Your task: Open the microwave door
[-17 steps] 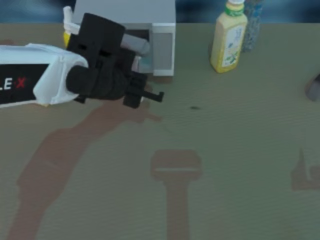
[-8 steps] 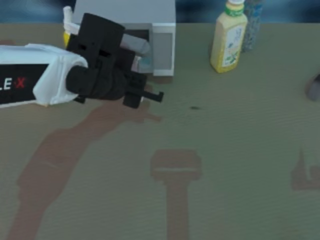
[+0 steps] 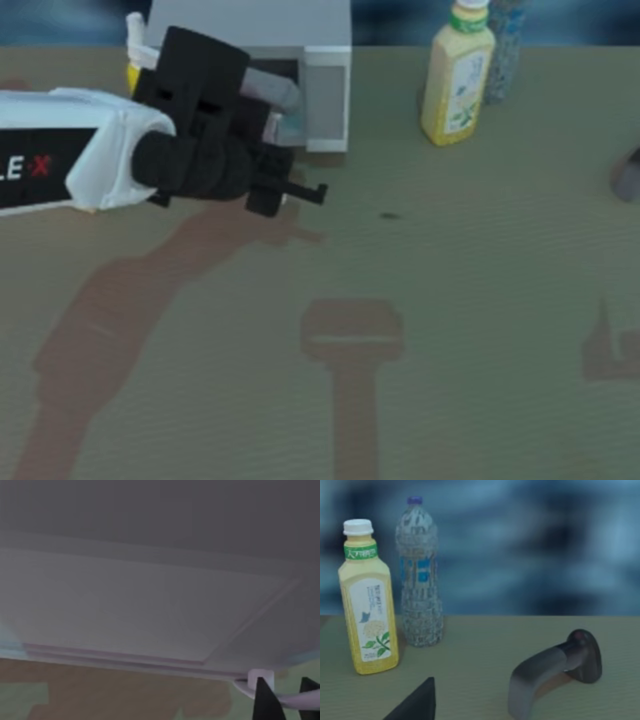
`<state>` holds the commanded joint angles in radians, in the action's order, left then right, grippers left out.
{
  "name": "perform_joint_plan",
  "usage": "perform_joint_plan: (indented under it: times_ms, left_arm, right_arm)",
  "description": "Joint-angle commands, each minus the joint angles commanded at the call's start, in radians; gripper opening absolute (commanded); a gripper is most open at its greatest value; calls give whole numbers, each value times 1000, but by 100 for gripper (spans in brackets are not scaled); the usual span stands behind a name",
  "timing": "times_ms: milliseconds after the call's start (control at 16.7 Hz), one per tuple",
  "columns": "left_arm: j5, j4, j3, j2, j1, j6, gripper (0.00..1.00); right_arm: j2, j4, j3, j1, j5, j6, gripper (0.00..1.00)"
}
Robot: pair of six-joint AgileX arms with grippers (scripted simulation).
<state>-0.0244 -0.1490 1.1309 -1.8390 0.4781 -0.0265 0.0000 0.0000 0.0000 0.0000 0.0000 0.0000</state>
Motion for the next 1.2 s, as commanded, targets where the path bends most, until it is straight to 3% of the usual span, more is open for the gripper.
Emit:
perform_joint_plan:
  times_ms: [480, 1200]
  left_arm:
    - [-44, 5, -35, 28, -32, 66, 0]
    - [-45, 5, -36, 28, -33, 68, 0]
  right_arm:
    - [0, 0, 0, 0, 0, 0, 100]
    - [0, 0, 0, 0, 0, 0, 100]
